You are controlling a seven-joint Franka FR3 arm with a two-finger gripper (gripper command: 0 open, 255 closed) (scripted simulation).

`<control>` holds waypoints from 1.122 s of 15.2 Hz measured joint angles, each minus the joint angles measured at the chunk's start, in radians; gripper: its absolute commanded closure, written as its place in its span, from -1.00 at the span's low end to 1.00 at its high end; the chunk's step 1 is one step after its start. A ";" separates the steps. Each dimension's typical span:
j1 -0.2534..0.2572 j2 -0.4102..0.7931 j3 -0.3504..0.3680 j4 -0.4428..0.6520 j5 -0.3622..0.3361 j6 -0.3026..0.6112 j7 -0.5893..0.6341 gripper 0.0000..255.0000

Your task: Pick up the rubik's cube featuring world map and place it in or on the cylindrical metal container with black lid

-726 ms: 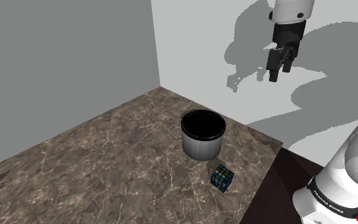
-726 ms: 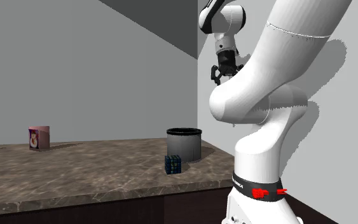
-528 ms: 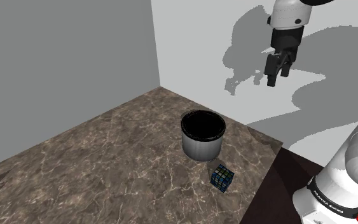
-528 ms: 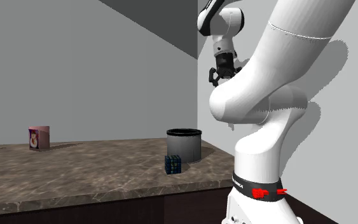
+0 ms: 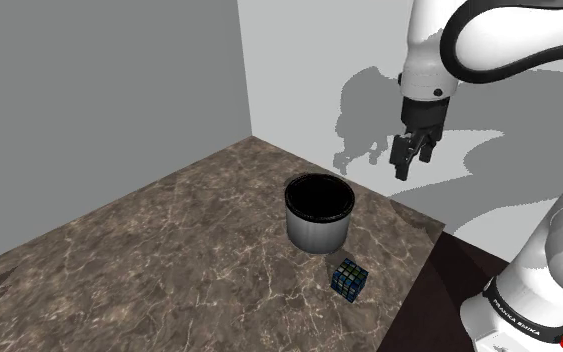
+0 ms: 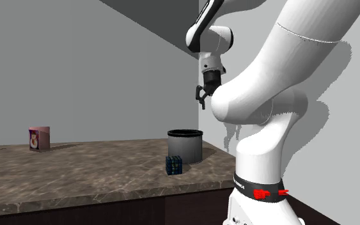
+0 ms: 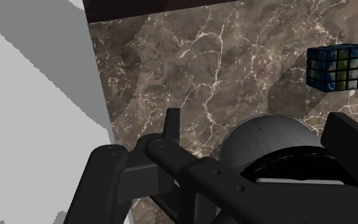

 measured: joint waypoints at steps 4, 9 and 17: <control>0.041 0.008 0.068 -0.090 0.063 0.108 0.078 -1.00; 0.094 0.077 0.159 -0.166 0.142 0.268 0.173 -1.00; 0.163 0.333 0.329 -0.211 0.246 0.599 0.337 -1.00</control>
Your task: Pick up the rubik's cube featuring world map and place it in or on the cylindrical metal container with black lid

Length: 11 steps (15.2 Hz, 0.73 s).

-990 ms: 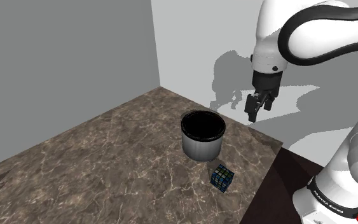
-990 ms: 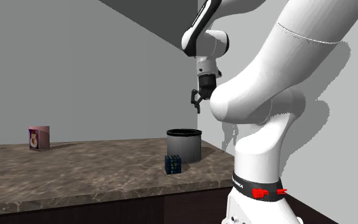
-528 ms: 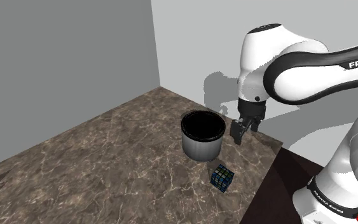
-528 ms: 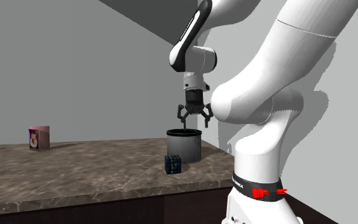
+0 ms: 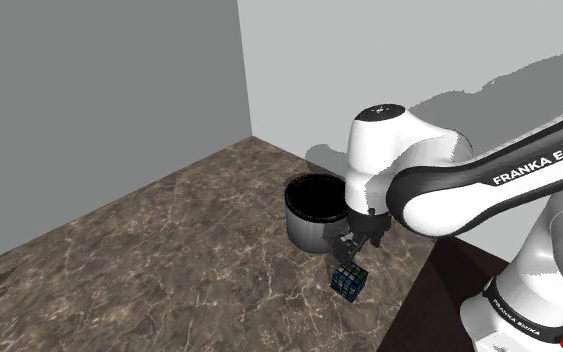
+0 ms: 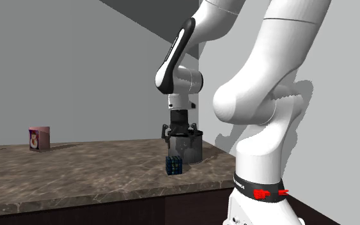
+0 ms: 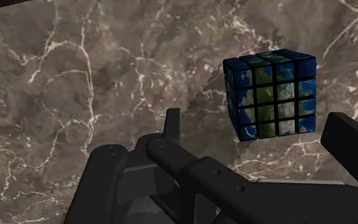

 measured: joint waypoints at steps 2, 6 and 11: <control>0.008 0.077 0.044 0.007 0.009 0.079 0.047 -1.00; 0.006 0.149 0.074 0.000 0.008 0.162 0.077 -1.00; -0.007 0.233 0.095 -0.020 -0.009 0.265 0.096 -1.00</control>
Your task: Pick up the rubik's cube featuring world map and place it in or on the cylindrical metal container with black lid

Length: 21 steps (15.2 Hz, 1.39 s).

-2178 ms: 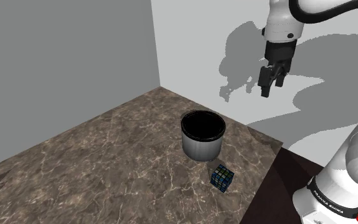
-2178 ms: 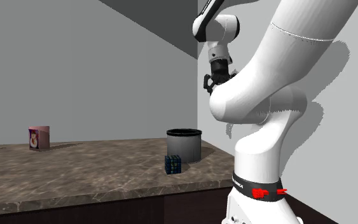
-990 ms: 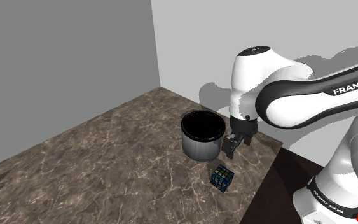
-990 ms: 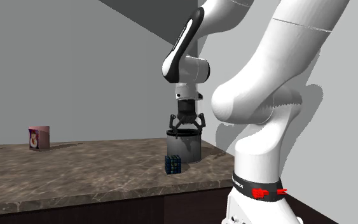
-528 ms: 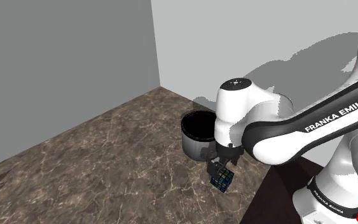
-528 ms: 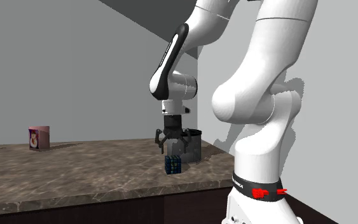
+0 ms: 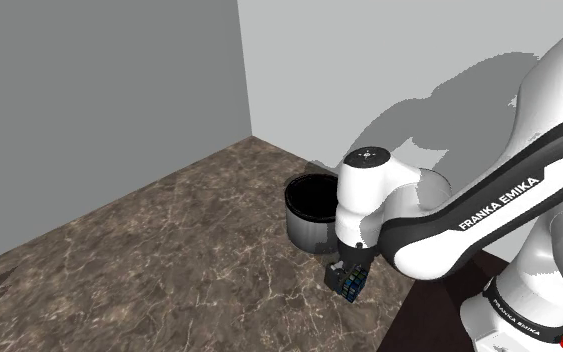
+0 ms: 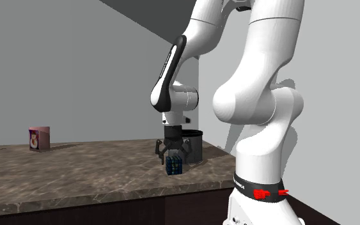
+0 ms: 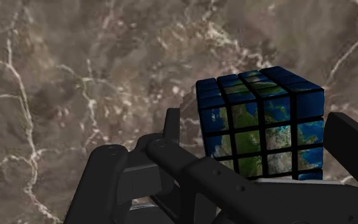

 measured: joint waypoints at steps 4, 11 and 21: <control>-0.004 0.016 0.003 -0.001 -0.005 0.017 0.003 -1.00; -0.004 0.016 0.003 -0.001 -0.006 0.018 0.003 1.00; 0.007 -0.043 -0.010 0.005 0.012 -0.046 -0.012 1.00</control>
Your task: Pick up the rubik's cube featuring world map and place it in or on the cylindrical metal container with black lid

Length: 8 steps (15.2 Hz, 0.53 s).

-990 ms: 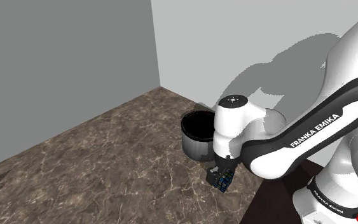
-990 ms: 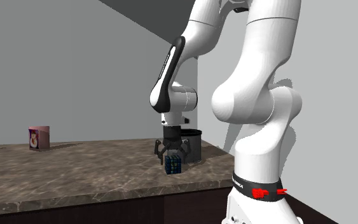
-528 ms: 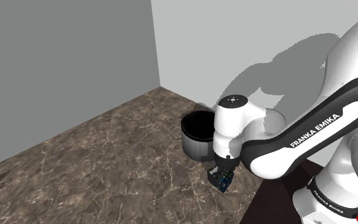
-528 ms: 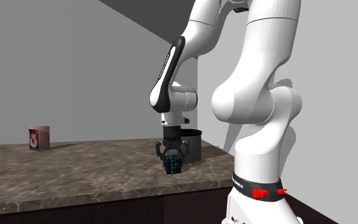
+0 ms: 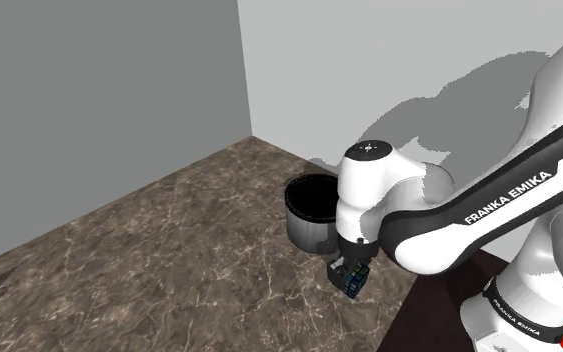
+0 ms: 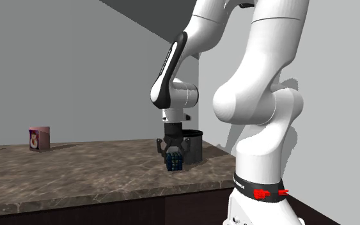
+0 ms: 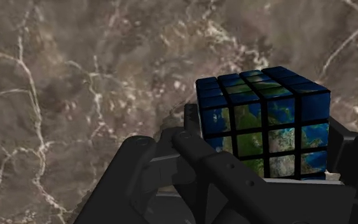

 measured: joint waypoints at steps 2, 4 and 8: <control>0.006 -0.031 -0.006 0.005 0.007 -0.036 -0.005 1.00; 0.014 -0.066 -0.012 0.013 0.014 -0.078 -0.007 1.00; 0.023 -0.135 -0.030 0.028 0.020 -0.161 -0.016 1.00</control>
